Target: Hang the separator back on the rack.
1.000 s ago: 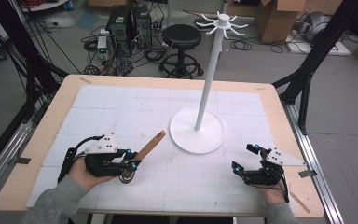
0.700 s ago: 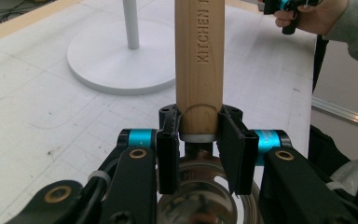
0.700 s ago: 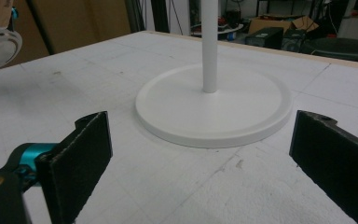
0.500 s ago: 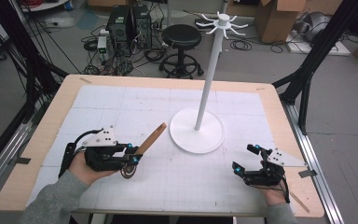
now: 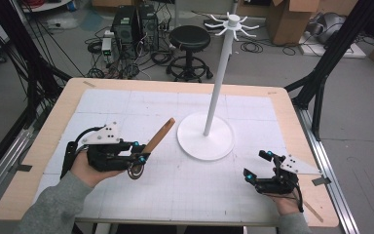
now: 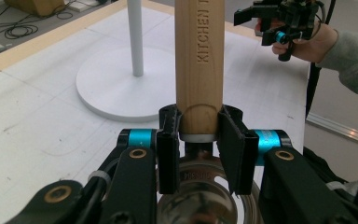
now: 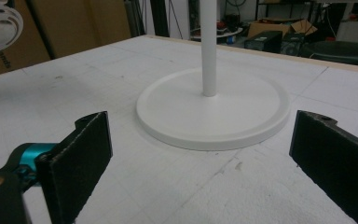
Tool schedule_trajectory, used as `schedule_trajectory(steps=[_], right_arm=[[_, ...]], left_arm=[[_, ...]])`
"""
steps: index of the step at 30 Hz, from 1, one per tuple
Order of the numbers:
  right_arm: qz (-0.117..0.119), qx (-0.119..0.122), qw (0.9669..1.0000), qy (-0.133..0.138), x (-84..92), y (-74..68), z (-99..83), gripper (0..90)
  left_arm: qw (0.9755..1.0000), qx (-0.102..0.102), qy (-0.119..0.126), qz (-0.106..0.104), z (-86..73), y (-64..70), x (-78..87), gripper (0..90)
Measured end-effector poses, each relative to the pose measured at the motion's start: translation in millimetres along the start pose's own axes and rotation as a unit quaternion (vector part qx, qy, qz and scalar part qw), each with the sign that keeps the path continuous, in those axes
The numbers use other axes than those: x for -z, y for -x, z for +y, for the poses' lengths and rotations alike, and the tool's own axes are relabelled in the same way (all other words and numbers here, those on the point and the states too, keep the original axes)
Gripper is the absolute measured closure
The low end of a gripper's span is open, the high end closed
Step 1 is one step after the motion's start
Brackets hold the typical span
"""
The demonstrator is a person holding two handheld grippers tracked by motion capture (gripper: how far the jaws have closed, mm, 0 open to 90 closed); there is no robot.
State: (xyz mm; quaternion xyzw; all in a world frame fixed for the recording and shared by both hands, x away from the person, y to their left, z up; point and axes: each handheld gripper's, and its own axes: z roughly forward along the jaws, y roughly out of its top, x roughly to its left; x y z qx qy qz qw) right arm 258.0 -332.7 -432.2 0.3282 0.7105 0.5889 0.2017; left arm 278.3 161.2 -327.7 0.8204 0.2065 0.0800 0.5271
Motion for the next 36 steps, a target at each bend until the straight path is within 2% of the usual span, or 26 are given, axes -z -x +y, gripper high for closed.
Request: schedule_trajectory(steps=[5,10,13,19,25,28,36], right_arm=[[-0.002,-0.002,1.0,0.002,0.6,-0.3,0.3,4.8],[0.0,-0.002,1.0,0.001,0.2,-0.8,0.2,4.8],[0.0,-0.005,1.0,0.001,0.7,-1.1,0.3,4.8],[-0.001,-0.001,1.0,0.004,1.3,-1.9,0.6,4.8],[-0.002,-0.004,1.0,0.003,2.0,-2.1,0.9,4.8],[-0.004,-0.003,1.0,0.003,1.7,-1.9,0.7,4.8],[-0.004,-0.005,1.0,0.004,2.1,-2.2,0.8,4.8]], left_arm=[[0.9998,-0.006,0.018,0.004,5.9,-1.7,-1.3,69.4],[0.9998,-0.01,0.016,0.006,15.0,-1.9,-4.2,69.4],[0.9996,-0.007,0.026,0.001,21.4,-2.1,-3.6,69.4],[0.9997,-0.015,0.02,-0.005,34.0,-3.6,0.1,69.4],[0.9994,-0.019,0.027,-0.005,49.4,-4.1,6.7,69.4],[0.9995,-0.025,0.02,0.006,53.6,-4.9,6.1,69.4],[0.9994,-0.018,0.03,0.007,61.4,-9.5,2.7,69.4]])
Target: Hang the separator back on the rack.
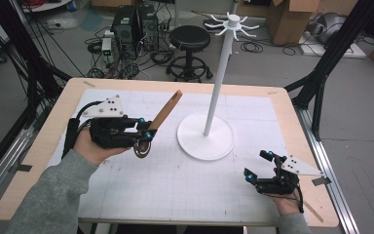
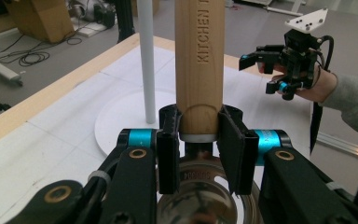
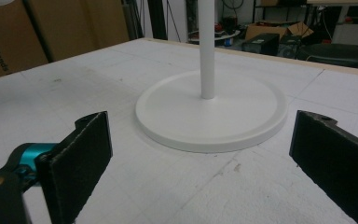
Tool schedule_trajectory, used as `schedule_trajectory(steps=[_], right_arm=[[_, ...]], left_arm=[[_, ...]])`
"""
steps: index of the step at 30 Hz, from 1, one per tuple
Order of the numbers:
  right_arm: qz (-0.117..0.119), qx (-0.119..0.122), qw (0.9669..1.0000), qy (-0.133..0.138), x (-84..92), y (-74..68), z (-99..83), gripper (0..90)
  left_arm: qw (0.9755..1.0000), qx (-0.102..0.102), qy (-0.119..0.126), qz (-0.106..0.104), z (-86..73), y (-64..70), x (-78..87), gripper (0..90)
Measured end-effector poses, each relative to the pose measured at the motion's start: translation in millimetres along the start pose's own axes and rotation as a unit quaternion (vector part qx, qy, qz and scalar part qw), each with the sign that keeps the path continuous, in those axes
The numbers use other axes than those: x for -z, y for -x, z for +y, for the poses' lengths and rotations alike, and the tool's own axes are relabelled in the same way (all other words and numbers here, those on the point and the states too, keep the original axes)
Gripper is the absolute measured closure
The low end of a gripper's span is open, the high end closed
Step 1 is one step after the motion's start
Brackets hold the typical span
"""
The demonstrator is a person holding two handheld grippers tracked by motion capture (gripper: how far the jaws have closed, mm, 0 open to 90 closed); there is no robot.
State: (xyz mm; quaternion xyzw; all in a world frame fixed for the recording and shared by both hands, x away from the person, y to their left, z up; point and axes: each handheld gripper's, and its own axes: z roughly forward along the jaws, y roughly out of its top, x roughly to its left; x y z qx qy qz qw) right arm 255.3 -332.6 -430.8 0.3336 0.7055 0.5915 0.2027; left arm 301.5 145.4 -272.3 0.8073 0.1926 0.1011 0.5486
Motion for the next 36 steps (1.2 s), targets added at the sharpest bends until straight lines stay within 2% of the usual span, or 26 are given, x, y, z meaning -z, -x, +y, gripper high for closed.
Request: schedule_trajectory(steps=[7,10,19,24,36], right_arm=[[0.001,0.001,1.0,0.0,-0.2,-0.1,0.1,4.8],[0.001,0.002,1.0,0.0,-0.2,-0.3,0.0,4.8],[0.001,0.001,1.0,0.002,0.3,-0.2,0.1,4.8],[0.002,0.003,1.0,-0.001,-0.7,-0.4,-0.4,4.8],[0.0,-0.002,1.0,0.005,3.5,0.9,-0.8,4.8]], left_arm=[[1.0,0.005,0.008,0.001,8.8,-3.7,-3.1,69.4],[1.0,-0.005,0.0,0.002,12.7,-4.4,-4.2,69.4],[0.9998,-0.003,0.017,0.003,23.4,-8.5,-3.2,69.4],[0.9995,0.006,0.031,-0.005,28.2,-12.5,-11.6,69.4],[0.9992,-0.007,0.038,0.002,54.3,-14.9,-20.9,69.4]])
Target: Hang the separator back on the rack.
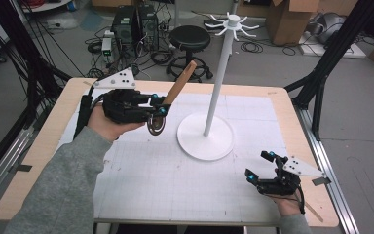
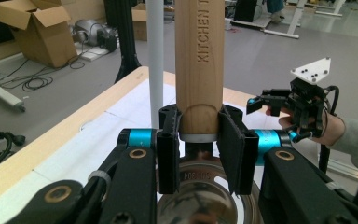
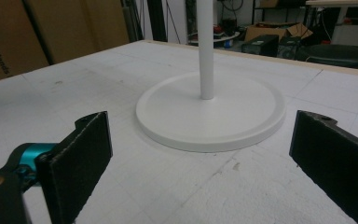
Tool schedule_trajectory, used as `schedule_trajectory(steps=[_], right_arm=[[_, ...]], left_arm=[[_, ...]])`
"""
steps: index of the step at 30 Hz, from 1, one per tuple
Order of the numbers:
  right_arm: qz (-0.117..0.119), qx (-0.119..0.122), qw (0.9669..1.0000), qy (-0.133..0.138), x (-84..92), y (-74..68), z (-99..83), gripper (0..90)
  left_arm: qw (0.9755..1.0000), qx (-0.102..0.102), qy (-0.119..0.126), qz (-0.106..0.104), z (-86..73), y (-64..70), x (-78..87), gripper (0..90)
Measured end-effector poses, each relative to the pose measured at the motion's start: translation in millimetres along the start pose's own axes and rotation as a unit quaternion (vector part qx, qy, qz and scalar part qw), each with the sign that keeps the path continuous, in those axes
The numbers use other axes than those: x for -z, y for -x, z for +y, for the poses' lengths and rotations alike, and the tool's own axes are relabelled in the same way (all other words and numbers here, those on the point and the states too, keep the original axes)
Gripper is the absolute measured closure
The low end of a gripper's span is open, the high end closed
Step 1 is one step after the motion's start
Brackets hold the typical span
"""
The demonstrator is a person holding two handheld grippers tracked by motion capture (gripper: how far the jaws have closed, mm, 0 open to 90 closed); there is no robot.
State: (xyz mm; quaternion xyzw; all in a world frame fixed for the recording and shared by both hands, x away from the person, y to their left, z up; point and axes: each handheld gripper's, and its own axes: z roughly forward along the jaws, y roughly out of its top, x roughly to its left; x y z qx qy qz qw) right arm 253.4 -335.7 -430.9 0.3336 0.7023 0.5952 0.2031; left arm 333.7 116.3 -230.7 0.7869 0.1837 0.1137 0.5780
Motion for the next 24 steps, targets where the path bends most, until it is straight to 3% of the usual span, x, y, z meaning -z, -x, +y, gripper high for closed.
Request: schedule_trajectory(steps=[13,24], right_arm=[[0.001,0.001,1.0,-0.001,0.0,-0.3,-0.7,4.8],[-0.002,0.0,1.0,0.004,5.5,0.4,-1.1,4.8]], left_arm=[[0.9998,-0.01,0.014,0.012,19.2,-1.9,-13.3,69.4],[0.9991,-0.005,0.032,0.026,37.5,-7.9,-17.3,69.4]])
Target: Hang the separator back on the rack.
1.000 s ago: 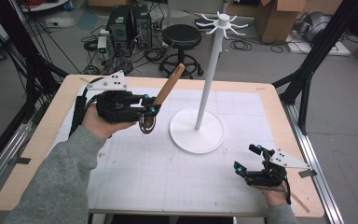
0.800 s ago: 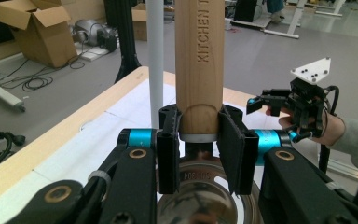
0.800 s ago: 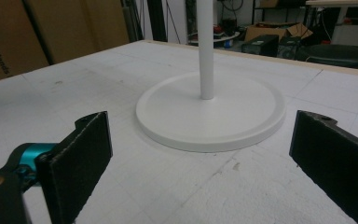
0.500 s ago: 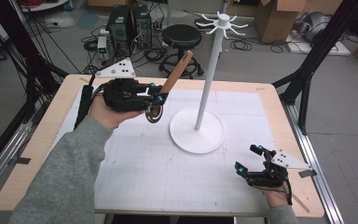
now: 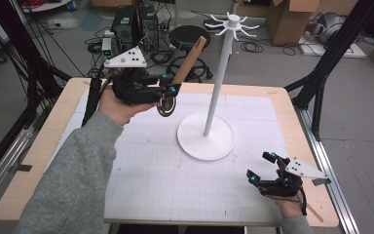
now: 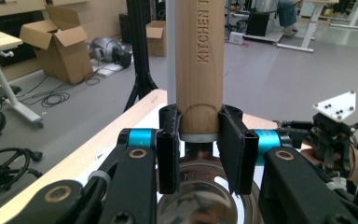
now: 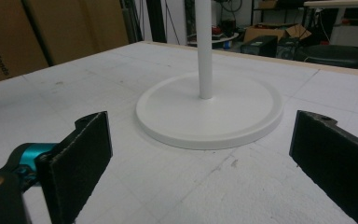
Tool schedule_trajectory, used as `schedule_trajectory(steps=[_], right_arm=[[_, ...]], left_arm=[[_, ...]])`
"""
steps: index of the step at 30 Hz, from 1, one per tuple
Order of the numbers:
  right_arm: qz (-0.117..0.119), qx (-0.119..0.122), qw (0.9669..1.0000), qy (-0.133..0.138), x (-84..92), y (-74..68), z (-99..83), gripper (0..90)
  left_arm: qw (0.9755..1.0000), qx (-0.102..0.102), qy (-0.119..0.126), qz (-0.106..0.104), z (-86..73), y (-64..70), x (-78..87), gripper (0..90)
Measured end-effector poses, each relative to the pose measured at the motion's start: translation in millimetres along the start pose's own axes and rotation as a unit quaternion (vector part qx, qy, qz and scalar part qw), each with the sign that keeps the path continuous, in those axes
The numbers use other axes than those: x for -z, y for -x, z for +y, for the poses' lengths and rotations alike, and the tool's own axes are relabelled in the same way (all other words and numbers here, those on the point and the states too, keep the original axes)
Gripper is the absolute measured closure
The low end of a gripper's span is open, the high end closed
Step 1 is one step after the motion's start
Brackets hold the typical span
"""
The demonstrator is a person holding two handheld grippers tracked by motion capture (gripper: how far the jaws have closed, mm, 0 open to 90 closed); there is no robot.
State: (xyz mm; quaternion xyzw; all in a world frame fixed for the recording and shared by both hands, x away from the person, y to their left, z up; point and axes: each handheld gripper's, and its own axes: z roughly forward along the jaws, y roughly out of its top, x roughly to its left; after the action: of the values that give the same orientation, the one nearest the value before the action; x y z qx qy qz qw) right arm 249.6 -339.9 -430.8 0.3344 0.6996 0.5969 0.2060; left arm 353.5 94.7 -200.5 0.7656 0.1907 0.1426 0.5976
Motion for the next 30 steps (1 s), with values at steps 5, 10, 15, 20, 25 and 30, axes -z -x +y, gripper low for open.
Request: schedule_trajectory(steps=[5,10,15,20,25,30], right_arm=[[0.0,-0.003,1.0,-0.001,1.1,-0.5,-0.2,4.8],[0.0,-0.002,1.0,-0.001,1.3,-0.3,-0.6,4.8],[0.0,0.001,1.0,-0.003,1.6,-0.6,-0.8,4.8],[-0.001,-0.001,1.0,0.001,2.4,-0.1,-0.9,4.8],[0.001,0.0,1.0,-0.002,1.9,-0.7,-1.0,4.8],[0.001,0.001,1.0,-0.002,1.4,-0.5,-1.1,4.8]], left_arm=[[1.0,-0.002,0.003,0.001,6.0,0.8,-4.5,69.4],[0.9999,-0.006,0.004,0.008,13.1,2.1,-7.8,69.4],[0.9999,-0.006,0.009,0.01,17.6,3.2,-10.3,69.4],[0.9999,-0.005,0.015,0.007,18.1,5.3,-15.9,69.4],[0.9997,-0.01,0.01,0.018,17.6,5.4,-20.1,69.4],[0.9997,-0.009,0.015,0.018,17.2,6.9,-23.4,69.4]])
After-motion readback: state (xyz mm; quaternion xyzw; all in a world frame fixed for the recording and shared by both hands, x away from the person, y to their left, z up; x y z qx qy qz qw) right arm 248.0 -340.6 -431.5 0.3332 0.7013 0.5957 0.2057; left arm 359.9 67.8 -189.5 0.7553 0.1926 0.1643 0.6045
